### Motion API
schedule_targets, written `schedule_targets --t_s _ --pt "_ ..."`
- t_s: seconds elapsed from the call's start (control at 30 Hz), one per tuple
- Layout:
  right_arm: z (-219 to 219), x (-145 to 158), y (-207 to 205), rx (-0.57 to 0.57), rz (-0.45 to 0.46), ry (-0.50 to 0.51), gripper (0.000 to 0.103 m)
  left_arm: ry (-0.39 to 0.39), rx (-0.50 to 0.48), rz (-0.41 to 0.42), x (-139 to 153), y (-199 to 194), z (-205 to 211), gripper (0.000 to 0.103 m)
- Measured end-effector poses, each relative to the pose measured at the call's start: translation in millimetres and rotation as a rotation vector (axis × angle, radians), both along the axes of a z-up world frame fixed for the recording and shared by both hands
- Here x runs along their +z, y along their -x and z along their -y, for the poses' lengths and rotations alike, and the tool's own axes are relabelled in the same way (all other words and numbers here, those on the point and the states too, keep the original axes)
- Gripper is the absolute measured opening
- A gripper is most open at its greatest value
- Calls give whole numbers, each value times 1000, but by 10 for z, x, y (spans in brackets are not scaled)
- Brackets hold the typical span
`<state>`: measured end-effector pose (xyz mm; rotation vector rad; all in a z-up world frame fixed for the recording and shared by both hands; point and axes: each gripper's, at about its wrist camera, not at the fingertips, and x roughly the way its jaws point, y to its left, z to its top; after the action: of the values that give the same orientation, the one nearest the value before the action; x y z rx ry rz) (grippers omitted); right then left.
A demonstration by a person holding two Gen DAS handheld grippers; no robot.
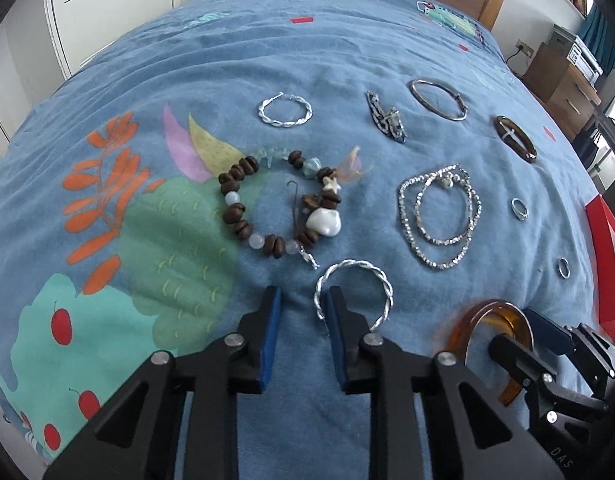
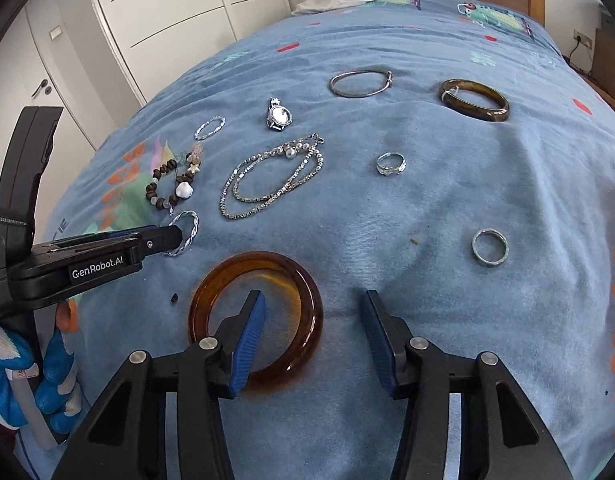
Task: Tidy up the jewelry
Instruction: 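Close right gripper on amber bangle while left gripper closes on twisted silver hoop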
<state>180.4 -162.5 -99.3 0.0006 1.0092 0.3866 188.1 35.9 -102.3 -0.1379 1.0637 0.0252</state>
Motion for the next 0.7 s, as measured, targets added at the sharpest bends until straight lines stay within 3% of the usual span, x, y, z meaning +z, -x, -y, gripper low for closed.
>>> schedule_targets --t_s 0.13,0.2,0.27,0.7 --pt "-123 -52 28 39 27 86 37 -9 -12 10 -11 4 45 5" --pt "-125 -49 42 45 36 102 18 8 -10 11 -2 15 27 3" --pt "-100 -46 41 39 39 101 12 15 -10 12 16 43 19 3" --pt "73 394 306 -7 135 -11 11 18 -47 66 371 389 98 3"
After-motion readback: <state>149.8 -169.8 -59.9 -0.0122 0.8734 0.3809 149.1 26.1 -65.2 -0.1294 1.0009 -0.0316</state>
